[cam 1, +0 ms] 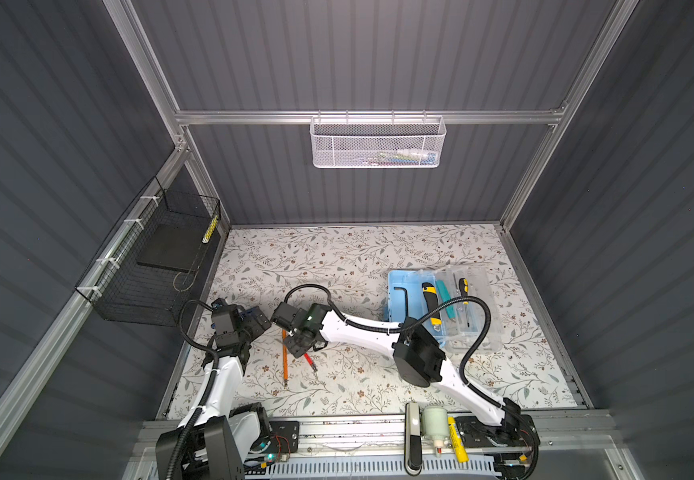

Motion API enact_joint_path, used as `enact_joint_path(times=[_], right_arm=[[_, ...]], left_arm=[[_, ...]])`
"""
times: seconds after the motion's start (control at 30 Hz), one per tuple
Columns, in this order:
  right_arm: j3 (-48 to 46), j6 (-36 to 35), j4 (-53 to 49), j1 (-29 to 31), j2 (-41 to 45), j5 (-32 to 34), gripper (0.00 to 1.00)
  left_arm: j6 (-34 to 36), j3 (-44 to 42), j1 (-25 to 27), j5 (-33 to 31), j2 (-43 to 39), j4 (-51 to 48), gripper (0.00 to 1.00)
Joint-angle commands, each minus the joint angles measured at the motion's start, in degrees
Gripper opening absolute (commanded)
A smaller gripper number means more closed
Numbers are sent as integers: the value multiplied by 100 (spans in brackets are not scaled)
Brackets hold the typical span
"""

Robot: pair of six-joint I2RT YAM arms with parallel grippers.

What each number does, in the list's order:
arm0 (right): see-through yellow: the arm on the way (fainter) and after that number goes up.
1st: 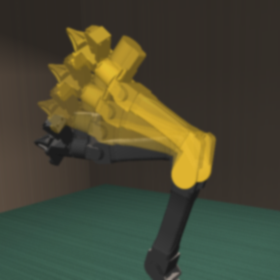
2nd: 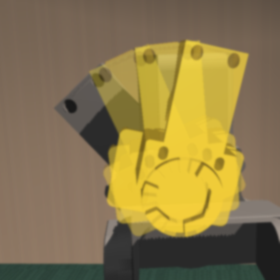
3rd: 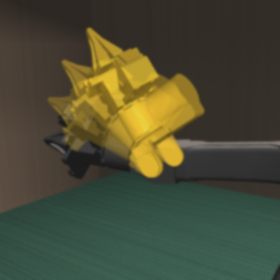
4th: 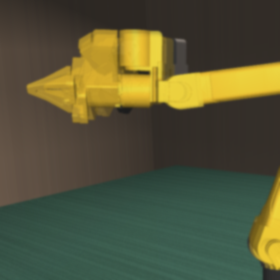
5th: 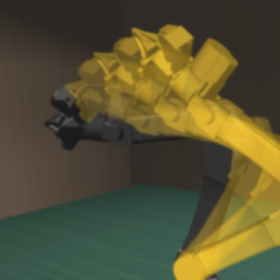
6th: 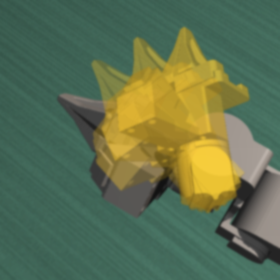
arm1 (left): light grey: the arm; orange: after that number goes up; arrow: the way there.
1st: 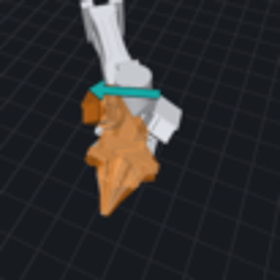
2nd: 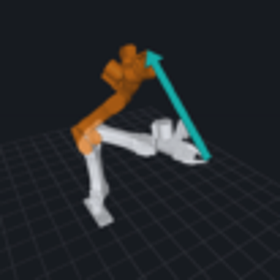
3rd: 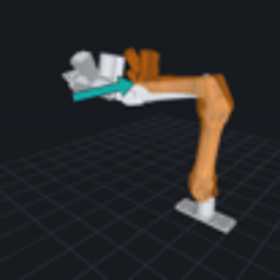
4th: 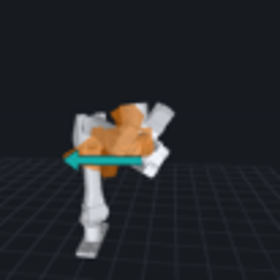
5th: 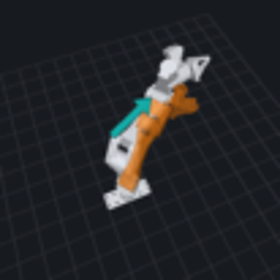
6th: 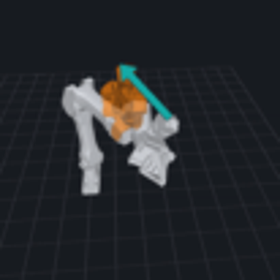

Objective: Pack the tool kit
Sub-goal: 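Lower the right gripper and close it on the red-handled hex key, then carry the red-handled hex key over the blue box with the right gripper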

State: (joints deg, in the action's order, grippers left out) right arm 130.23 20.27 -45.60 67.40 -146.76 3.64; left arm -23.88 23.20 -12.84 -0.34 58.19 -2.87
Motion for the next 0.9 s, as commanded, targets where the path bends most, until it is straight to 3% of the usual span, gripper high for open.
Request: enact_joint_path(times=[0.0,0.13,0.47,0.87], right_arm=[[-450,102,-49,-106,221,225,13],[-907,148,234,-146,612,425,6],[-2580,352,1203,-638,2423,1016,0],[-5485,1051,1512,-1932,5194,2220,0]], left_arm=[[-179,53,-102,-19,7,155,99],[-188,62,-96,-30,16,141,99],[-143,75,-104,37,41,171,99],[-55,50,-97,218,28,259,99]])
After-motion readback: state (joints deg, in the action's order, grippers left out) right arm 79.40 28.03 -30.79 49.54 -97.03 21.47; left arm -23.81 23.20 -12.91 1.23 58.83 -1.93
